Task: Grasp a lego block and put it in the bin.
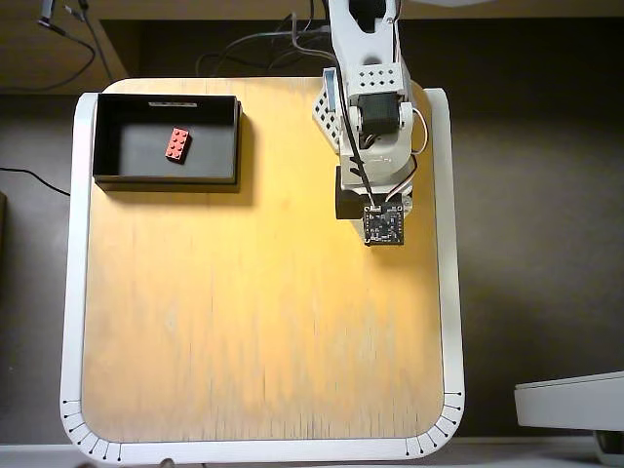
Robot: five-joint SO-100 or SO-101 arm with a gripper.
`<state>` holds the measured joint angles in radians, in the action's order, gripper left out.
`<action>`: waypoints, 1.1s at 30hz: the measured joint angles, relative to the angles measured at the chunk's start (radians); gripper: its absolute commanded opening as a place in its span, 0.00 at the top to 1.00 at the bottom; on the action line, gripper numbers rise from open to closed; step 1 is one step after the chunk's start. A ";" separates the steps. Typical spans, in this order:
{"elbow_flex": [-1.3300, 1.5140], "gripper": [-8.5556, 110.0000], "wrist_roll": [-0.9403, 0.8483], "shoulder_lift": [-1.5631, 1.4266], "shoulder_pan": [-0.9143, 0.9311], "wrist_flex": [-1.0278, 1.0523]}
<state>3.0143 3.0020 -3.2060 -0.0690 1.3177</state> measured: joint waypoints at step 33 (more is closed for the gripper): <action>0.000 0.92 -0.028 0.000 -0.002 0.015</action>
<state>3.0143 2.9744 -3.2060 -0.0706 1.3330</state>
